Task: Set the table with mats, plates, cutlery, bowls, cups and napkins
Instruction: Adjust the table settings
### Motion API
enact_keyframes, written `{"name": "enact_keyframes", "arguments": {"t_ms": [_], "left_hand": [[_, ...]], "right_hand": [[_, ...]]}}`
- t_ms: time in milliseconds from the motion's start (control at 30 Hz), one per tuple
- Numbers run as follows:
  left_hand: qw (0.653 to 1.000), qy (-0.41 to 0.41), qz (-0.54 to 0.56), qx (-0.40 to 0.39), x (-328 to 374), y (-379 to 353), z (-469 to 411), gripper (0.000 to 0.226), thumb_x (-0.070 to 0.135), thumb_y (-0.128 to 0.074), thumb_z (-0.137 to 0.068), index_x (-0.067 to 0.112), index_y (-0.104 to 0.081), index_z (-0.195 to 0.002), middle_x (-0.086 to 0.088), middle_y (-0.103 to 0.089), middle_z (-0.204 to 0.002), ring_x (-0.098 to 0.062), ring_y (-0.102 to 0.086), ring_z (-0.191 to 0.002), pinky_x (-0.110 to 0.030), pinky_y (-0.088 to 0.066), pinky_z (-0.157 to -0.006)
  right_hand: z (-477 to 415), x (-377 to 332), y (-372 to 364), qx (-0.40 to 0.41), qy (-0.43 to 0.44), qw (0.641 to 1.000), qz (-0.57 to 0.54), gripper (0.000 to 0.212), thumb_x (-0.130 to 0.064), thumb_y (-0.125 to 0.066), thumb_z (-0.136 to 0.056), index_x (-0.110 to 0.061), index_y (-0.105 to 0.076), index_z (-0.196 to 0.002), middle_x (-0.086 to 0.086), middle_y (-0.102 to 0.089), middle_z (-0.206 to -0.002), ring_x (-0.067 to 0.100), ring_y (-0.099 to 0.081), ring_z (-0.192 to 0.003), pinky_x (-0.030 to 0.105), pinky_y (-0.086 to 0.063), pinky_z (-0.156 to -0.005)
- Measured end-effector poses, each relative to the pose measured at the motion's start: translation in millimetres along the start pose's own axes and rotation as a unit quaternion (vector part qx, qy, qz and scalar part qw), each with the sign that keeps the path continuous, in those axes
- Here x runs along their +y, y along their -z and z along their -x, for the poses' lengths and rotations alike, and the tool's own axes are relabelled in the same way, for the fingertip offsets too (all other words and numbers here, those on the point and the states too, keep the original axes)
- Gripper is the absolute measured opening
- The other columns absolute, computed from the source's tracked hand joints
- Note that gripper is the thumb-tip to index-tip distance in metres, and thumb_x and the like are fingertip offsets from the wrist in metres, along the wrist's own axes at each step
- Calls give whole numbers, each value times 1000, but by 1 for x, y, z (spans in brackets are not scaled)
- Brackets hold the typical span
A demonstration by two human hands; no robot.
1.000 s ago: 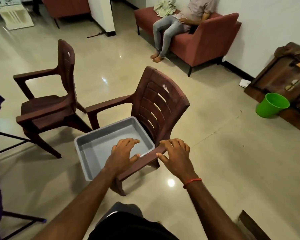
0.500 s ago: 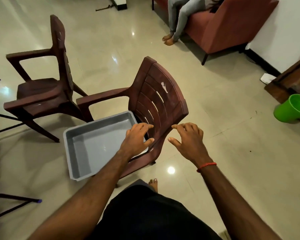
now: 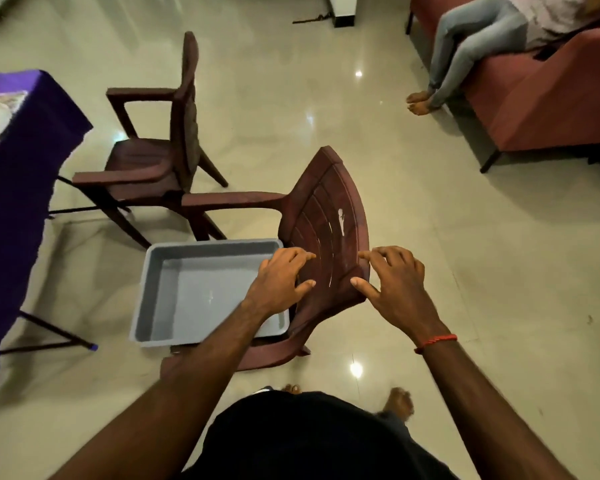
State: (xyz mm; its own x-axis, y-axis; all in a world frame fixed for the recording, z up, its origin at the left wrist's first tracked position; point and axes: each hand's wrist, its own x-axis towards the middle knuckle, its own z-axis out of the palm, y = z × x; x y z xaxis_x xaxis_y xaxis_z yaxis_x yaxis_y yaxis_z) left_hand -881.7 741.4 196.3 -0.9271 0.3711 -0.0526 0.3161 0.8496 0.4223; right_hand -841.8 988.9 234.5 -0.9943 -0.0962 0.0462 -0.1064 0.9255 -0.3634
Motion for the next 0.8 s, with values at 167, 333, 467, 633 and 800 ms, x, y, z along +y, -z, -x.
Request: {"name": "enact_keyframes", "arguments": {"t_ms": [167, 333, 467, 633, 800], "left_hand": [[993, 93, 4, 71, 39, -8, -20, 55, 45, -67, -93, 28, -50, -142, 5, -51, -142, -18, -43, -133, -45, -38, -106], [980, 172, 8, 100, 82, -20, -24, 53, 46, -65, -95, 31, -48, -143, 6, -49, -145, -16, -41, -135, -45, -37, -109], [962, 229, -1, 149, 97, -19, -20, 51, 46, -63, -94, 30, -51, -141, 5, -51, -142, -17, -43, -132, -43, -38, -105], [940, 291, -17, 176, 88, -18, -34, 54, 48, -63, -90, 27, -55, -139, 4, -54, -139, -20, -48, -128, -42, -42, -98], [927, 322, -3, 194, 75, -20, -70, 53, 46, -68, -89, 25, -57, -137, 1, -57, -136, -23, -52, -124, -47, -48, -96]], "right_hand": [[-51, 50, 23, -22, 101, 995, 1, 48, -52, -64, -90, -28, -59, -132, 4, -57, -132, 26, -44, -128, 44, -36, -103], [-96, 81, 43, -42, 190, 981, -8, 46, -49, -65, -91, -28, -59, -131, 3, -57, -130, 26, -43, -128, 45, -33, -102], [-130, 83, 46, -60, 269, 961, -17, 40, -42, -68, -91, -29, -60, -128, 2, -58, -127, 25, -44, -125, 44, -34, -100], [-179, 82, 34, -67, 339, 938, -10, 35, -19, -62, -96, -29, -59, -130, 1, -57, -126, 24, -42, -125, 41, -32, -100], [-232, 82, 27, -75, 374, 924, 6, 33, -13, -58, -100, -29, -60, -128, 0, -58, -125, 23, -42, -124, 39, -30, -99]]}}
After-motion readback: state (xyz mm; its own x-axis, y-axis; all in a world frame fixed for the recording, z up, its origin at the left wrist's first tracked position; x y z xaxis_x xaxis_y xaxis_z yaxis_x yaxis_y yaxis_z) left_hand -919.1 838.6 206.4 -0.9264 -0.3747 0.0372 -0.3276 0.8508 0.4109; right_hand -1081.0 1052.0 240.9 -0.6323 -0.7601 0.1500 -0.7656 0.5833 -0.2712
